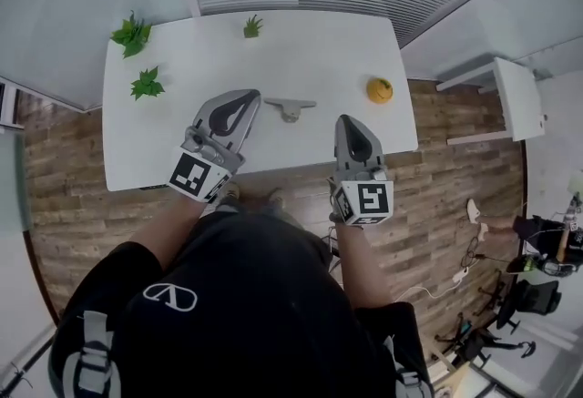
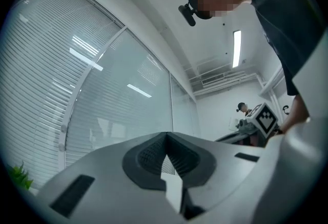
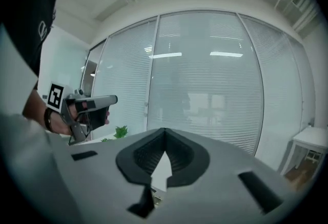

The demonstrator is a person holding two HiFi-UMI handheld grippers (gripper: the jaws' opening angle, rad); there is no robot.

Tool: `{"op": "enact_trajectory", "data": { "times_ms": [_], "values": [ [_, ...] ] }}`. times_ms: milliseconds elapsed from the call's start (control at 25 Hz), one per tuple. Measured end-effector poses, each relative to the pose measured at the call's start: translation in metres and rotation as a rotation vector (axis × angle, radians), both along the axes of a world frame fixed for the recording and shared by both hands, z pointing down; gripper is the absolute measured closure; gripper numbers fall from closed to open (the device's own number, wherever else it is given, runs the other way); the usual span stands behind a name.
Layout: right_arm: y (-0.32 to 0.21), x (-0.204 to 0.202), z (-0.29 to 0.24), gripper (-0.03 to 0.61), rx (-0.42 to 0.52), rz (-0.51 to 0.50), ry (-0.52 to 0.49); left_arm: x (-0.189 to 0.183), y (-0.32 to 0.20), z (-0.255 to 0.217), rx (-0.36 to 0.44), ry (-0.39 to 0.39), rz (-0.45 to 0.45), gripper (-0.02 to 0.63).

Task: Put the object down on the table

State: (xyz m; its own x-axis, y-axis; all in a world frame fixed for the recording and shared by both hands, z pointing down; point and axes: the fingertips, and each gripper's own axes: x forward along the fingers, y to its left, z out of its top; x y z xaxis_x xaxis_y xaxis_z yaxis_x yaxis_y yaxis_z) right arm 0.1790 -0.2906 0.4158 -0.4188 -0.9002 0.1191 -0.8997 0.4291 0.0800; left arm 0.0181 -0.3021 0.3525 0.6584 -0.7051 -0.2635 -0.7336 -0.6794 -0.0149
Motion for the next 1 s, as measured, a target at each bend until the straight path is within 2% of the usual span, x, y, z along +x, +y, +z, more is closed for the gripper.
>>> {"op": "enact_trajectory", "data": {
  "times_ms": [280,680,1000],
  "values": [
    [0.016,0.009,-0.027,0.574,0.043,0.044,-0.153,0.022,0.006,-0.014,0.026,0.003,0.033,0.609],
    [0.015,0.015,-0.033,0.572,0.085,0.053,-0.189,0.026,0.007,-0.022,0.041,0.010,0.021,0.609],
    [0.011,0.014,-0.033,0.571,0.097,0.057,-0.168,0.028,0.002,-0.021,0.042,0.008,0.018,0.609]
  ]
}}
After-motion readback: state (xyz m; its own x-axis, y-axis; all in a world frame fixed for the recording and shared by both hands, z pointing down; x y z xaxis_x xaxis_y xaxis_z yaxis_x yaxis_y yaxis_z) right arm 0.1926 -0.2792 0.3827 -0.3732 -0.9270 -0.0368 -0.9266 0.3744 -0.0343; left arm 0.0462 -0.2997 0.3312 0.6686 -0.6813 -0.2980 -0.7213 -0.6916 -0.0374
